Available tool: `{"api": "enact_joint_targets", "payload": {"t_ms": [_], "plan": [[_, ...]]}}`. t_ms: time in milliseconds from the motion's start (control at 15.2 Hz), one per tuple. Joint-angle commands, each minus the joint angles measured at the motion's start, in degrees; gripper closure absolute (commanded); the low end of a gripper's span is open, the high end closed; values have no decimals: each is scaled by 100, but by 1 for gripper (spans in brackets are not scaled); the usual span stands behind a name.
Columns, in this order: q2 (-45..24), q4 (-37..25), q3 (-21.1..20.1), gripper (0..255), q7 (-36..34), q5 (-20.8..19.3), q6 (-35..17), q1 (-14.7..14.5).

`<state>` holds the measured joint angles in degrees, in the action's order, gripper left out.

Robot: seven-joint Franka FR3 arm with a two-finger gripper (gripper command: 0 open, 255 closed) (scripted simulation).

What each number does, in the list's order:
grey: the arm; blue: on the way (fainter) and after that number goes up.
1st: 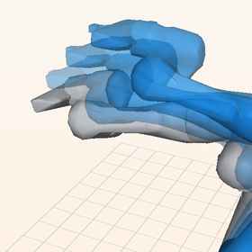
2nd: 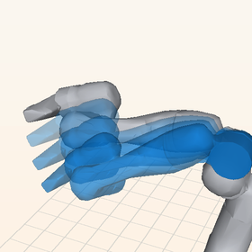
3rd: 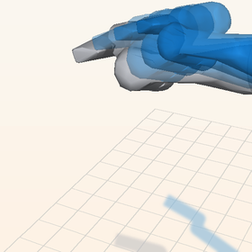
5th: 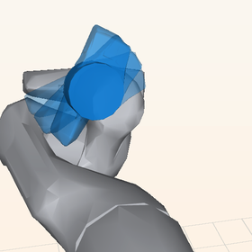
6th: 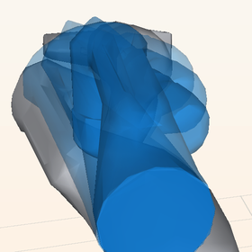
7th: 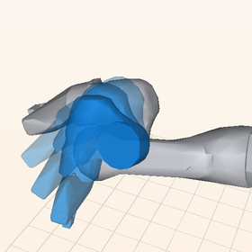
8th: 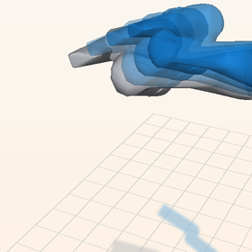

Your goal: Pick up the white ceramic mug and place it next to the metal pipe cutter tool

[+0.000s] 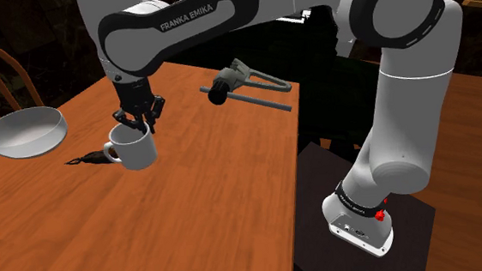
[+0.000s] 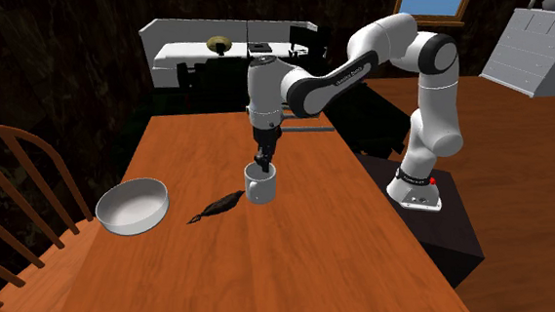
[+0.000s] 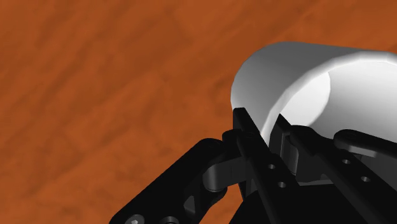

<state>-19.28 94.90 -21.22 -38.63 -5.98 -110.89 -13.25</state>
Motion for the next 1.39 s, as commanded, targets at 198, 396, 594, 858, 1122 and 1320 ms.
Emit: {"api": "enact_joint_targets", "payload": {"t_ms": [198,396,594,858,1122,1320], "plan": [[84,-290,-16,255,26,39,366,2],[119,-475,-24,255,36,56,583,-2],[142,-675,-32,255,42,68,804,-9],[153,-968,-40,255,47,76,1107,-24],[140,-1296,-48,255,47,74,1421,-46],[116,-1542,-52,255,44,67,1643,-67]]}}
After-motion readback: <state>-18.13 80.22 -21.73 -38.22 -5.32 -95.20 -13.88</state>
